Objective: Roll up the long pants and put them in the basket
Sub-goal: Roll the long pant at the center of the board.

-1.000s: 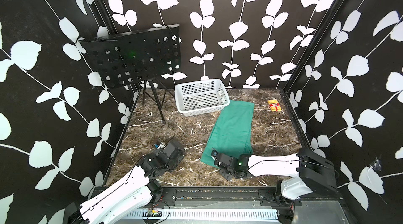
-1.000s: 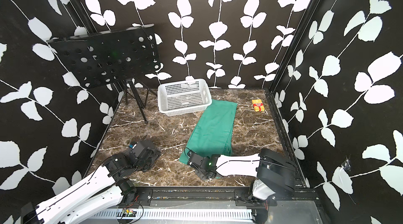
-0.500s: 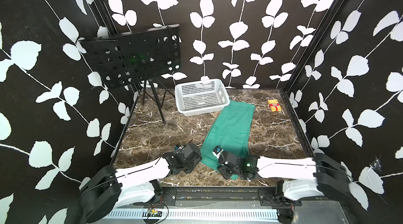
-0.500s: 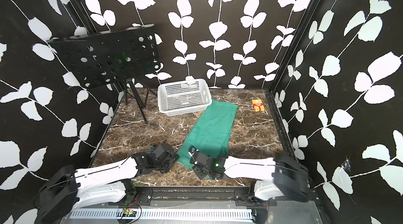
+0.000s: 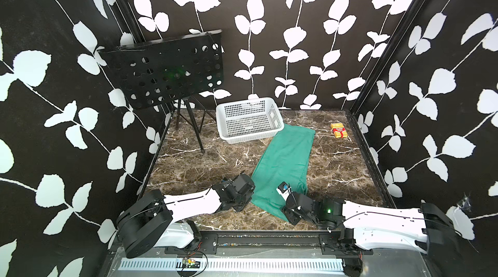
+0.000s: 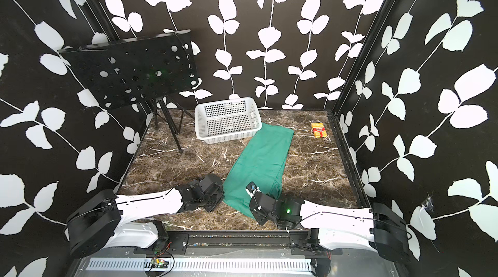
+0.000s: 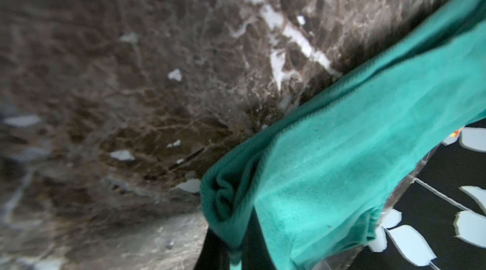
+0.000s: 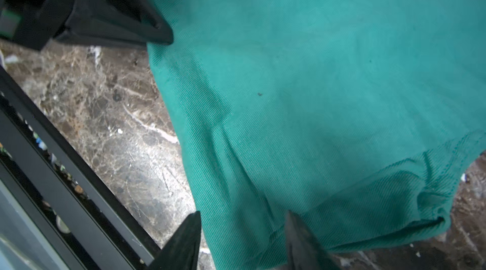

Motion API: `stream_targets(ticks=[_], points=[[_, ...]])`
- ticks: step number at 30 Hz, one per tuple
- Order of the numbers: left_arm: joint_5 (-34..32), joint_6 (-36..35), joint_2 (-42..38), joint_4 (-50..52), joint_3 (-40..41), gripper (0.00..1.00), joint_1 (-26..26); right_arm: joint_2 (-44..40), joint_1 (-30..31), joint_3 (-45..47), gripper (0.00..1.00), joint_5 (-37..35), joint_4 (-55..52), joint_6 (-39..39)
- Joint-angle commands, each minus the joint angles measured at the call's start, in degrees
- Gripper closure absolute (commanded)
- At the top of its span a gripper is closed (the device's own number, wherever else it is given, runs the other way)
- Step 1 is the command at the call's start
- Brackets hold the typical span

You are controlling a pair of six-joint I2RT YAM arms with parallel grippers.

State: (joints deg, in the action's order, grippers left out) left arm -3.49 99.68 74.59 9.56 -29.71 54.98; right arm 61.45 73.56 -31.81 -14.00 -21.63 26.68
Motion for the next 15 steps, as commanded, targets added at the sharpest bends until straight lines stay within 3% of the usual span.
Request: stream_targets(ticks=[1, 6, 11, 13, 15], points=[[-3.19, 0.77, -0.71, 7.12, -1.89, 1.00, 0.04, 3.55, 5.15, -2.10, 0.43, -4.37, 1.29, -6.89], [-5.02, 0.47, -4.10, 13.18, -2.24, 1.00, -1.03, 15.23, 9.52, -4.53, 0.43, -7.69, 8.56, -13.45], [-4.47, -1.50, -5.81, 17.58, -3.45, 1.00, -2.50, 23.20, 11.23, -6.33, 0.46, -12.72, 13.59, -15.18], [-4.33, -1.60, -6.26, 18.69, -3.47, 1.00, -2.85, 24.27, 11.40, -6.29, 0.56, -14.96, 14.09, -14.58], [-4.36, -1.48, -7.04, 19.11, -3.16, 1.00, -3.16, 24.70, 11.43, -5.91, 0.78, -16.07, 14.11, -13.39]])
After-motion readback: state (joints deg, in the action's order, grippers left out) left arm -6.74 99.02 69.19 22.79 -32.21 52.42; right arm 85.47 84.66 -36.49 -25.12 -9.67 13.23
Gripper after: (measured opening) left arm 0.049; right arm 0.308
